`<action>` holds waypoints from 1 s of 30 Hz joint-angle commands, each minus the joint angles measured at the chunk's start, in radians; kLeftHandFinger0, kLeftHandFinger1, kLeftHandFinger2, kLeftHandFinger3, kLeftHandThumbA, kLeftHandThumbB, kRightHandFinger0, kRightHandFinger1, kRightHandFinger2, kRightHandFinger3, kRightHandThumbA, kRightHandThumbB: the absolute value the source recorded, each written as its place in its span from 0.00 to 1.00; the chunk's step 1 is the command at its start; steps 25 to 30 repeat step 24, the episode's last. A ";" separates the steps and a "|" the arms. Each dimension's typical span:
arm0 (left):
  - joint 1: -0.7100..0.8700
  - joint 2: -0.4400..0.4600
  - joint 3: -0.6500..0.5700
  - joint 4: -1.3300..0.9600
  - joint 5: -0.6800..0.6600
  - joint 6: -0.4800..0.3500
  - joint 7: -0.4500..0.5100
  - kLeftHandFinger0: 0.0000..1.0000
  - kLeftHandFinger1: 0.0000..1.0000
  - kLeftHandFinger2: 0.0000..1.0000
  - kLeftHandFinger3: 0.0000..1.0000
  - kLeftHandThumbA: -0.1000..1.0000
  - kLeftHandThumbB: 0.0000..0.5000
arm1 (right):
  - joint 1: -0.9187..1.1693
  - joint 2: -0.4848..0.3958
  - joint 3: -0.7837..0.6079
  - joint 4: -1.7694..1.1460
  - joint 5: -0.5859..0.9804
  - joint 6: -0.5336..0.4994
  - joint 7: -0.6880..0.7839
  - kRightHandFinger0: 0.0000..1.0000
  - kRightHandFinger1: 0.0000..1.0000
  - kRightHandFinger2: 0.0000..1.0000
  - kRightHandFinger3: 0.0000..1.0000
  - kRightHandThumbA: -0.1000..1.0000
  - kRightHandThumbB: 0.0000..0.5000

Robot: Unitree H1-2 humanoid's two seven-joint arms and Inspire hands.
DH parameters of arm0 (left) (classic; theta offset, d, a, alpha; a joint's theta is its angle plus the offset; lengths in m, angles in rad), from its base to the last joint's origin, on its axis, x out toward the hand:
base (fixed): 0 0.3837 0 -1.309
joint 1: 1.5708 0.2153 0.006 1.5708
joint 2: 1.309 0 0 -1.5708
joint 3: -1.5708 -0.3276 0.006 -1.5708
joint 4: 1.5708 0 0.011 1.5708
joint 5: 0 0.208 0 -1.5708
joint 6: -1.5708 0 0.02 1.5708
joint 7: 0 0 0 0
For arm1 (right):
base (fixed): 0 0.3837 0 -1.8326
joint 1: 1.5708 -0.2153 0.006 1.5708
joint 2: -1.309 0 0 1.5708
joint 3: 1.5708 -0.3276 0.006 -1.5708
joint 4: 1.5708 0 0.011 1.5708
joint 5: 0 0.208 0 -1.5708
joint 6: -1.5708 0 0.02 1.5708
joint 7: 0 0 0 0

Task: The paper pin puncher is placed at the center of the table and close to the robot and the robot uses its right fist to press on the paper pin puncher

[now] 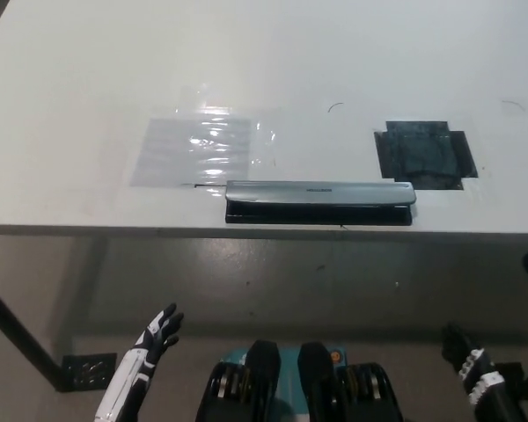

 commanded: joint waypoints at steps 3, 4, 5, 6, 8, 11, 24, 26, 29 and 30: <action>0.009 0.009 0.010 -0.009 -0.020 -0.063 -0.016 1.00 1.00 1.00 1.00 1.00 0.53 | -0.027 0.020 0.013 0.081 -0.006 -0.049 0.032 1.00 1.00 1.00 1.00 1.00 0.65; 0.009 0.008 0.010 -0.005 -0.010 -0.066 -0.010 1.00 1.00 1.00 1.00 1.00 0.53 | -0.029 0.020 0.011 0.089 -0.005 -0.050 0.033 1.00 1.00 1.00 1.00 1.00 0.64; 0.015 0.007 0.008 -0.006 -0.004 -0.064 -0.008 1.00 1.00 1.00 1.00 1.00 0.54 | -0.024 0.019 0.010 0.091 -0.005 -0.051 0.034 1.00 1.00 1.00 1.00 1.00 0.65; 0.015 0.006 0.008 -0.006 -0.002 -0.060 -0.007 1.00 1.00 1.00 1.00 1.00 0.56 | -0.026 0.019 0.008 0.094 -0.004 -0.048 0.035 1.00 1.00 1.00 1.00 1.00 0.68; 0.006 0.006 0.009 -0.004 -0.004 -0.054 -0.007 1.00 1.00 1.00 1.00 1.00 0.58 | -0.041 0.024 0.003 0.109 -0.004 -0.050 0.032 1.00 1.00 1.00 1.00 1.00 0.71; 0.008 0.006 0.007 -0.003 -0.009 -0.058 -0.011 1.00 1.00 1.00 1.00 1.00 0.55 | -0.045 0.025 0.001 0.124 -0.003 -0.054 0.035 1.00 1.00 1.00 1.00 1.00 0.74; -0.005 0.007 0.010 0.001 -0.001 -0.060 -0.006 1.00 1.00 1.00 1.00 1.00 0.60 | -0.071 0.028 0.001 0.148 -0.018 -0.057 0.045 1.00 1.00 1.00 1.00 1.00 0.73; -0.005 0.007 0.010 0.001 -0.001 -0.060 -0.006 1.00 1.00 1.00 1.00 1.00 0.60 | -0.071 0.028 0.001 0.148 -0.018 -0.057 0.045 1.00 1.00 1.00 1.00 1.00 0.73; -0.005 0.007 0.010 0.001 -0.001 -0.060 -0.006 1.00 1.00 1.00 1.00 1.00 0.60 | -0.071 0.028 0.001 0.148 -0.018 -0.057 0.045 1.00 1.00 1.00 1.00 1.00 0.73; -0.005 0.007 0.010 0.001 -0.001 -0.060 -0.006 1.00 1.00 1.00 1.00 1.00 0.60 | -0.071 0.028 0.001 0.148 -0.018 -0.057 0.045 1.00 1.00 1.00 1.00 1.00 0.73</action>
